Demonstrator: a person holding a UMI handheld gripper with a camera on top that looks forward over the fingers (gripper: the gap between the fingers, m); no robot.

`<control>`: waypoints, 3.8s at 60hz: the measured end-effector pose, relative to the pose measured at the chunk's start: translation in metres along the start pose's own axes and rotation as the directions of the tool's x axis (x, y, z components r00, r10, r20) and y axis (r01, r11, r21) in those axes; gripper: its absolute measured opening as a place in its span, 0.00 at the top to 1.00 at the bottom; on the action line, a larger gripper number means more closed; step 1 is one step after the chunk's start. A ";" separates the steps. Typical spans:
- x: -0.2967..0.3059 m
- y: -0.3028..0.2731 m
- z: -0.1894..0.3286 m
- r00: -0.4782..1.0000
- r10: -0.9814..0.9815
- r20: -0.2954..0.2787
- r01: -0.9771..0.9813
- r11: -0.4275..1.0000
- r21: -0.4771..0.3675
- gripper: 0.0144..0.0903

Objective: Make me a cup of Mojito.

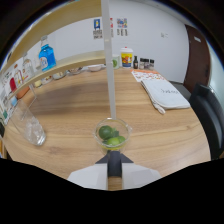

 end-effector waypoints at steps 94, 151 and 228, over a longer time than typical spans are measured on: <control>-0.247 -0.114 -0.133 0.997 -0.047 0.061 0.023 0.936 0.351 0.05; -0.249 -0.222 -0.010 0.998 -0.041 0.042 0.027 0.957 0.288 0.74; -0.144 -0.176 -0.080 0.199 -0.812 -0.549 0.945 0.307 -0.111 0.74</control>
